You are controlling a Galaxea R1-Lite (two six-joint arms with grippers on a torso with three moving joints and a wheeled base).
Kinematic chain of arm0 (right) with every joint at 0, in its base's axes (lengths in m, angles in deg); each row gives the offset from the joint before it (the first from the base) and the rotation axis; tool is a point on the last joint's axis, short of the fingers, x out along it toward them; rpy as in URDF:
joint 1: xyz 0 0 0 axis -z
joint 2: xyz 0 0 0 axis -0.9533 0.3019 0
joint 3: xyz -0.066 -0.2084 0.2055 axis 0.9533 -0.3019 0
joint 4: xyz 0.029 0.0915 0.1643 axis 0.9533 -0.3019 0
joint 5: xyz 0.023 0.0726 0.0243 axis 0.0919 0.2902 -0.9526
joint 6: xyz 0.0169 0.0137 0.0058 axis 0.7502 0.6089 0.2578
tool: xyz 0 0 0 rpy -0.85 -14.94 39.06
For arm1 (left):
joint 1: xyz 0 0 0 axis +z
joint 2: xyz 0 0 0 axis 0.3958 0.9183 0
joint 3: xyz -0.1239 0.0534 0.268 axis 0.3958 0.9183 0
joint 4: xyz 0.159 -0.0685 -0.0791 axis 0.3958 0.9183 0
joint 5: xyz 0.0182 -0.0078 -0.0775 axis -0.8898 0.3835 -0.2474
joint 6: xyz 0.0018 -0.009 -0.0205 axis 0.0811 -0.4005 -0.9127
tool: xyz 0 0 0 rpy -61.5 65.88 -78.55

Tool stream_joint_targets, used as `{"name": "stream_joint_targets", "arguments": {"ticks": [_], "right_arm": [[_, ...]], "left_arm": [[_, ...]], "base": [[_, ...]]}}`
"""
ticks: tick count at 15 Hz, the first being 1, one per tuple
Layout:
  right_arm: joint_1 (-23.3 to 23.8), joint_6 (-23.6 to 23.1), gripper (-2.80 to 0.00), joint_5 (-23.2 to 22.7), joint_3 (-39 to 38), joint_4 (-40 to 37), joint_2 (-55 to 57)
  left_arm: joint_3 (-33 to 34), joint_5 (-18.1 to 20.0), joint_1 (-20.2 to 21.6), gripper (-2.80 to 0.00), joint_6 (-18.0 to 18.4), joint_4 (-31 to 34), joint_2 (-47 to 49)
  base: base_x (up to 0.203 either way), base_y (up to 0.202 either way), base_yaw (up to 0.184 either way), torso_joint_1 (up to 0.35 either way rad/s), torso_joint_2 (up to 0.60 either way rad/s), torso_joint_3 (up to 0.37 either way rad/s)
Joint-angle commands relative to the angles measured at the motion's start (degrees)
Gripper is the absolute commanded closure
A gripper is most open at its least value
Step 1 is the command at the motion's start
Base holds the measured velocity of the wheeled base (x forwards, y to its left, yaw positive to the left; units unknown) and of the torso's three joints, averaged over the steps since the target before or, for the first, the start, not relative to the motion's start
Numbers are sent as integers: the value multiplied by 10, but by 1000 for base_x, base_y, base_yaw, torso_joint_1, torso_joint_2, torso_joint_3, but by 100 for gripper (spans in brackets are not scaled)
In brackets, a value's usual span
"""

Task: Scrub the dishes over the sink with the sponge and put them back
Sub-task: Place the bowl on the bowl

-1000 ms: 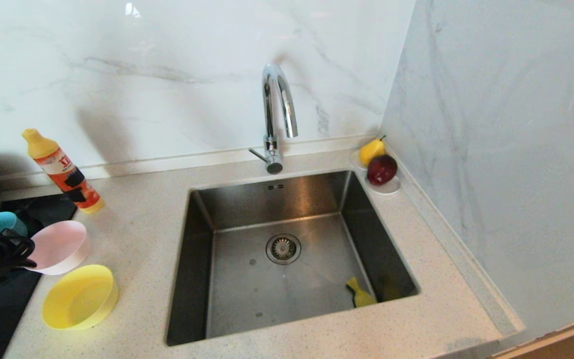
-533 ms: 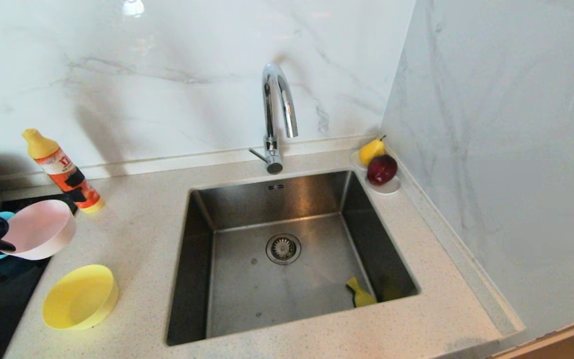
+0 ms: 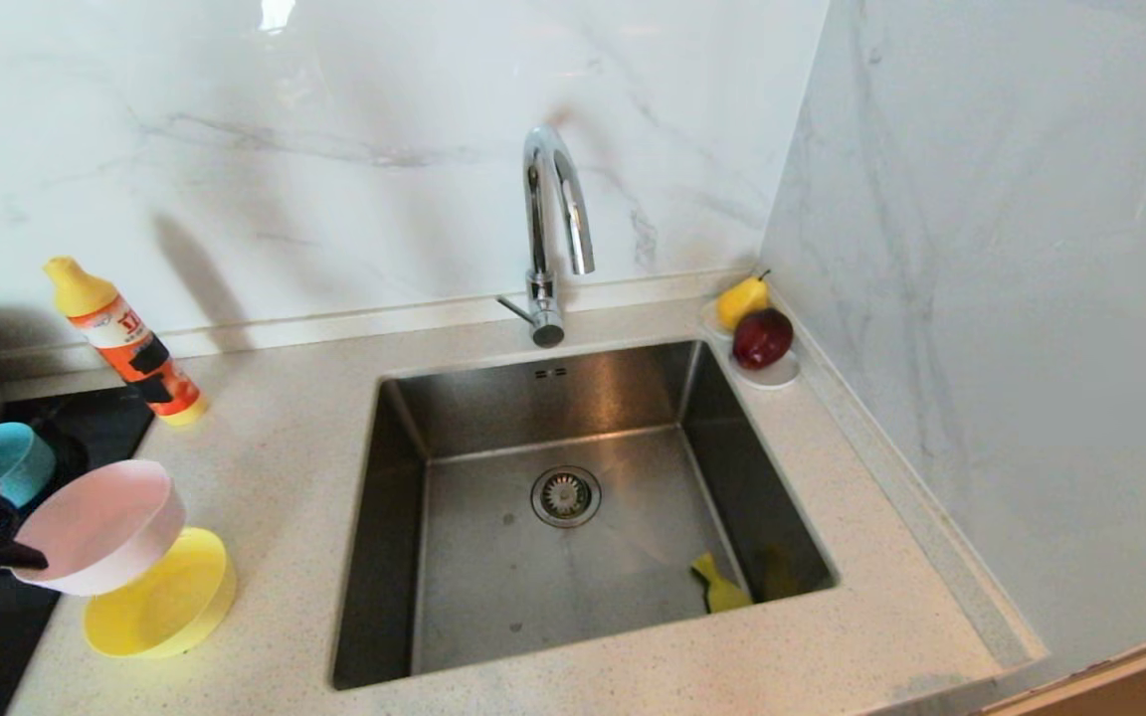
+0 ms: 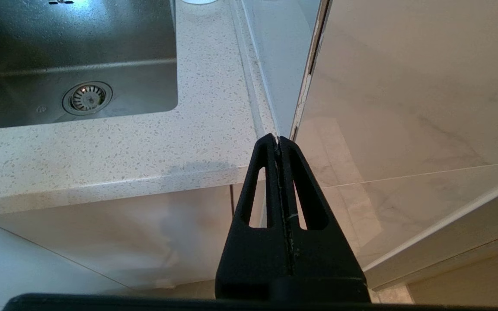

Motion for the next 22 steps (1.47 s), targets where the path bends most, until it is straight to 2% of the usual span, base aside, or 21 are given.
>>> {"name": "stream_joint_targets", "arguments": {"ticks": [1,3,6,9,15,18,22], "right_arm": [[0,0,0,0,0,0,1],[0,0,0,0,0,0,1],[0,0,0,0,0,0,1],[0,0,0,0,0,0,1],[0,0,0,0,0,0,1],[0,0,0,0,0,0,1],[0,0,0,0,0,0,1]], "left_arm": [[33,2,0,0,7,0,-14],[55,3,0,0,26,-5,-17],[89,2,0,0,27,-35,-14],[117,-5,0,0,28,-92,-8],[134,-10,0,0,28,-102,8],[156,-18,0,0,27,-163,28],[150,-20,0,0,21,-168,30]], "base": [[0,0,0,0,0,0],[0,0,0,0,0,0],[0,0,0,0,0,0],[0,0,0,0,0,0],[0,0,0,0,0,0],[0,0,0,0,0,0],[0,0,0,0,0,0]]}}
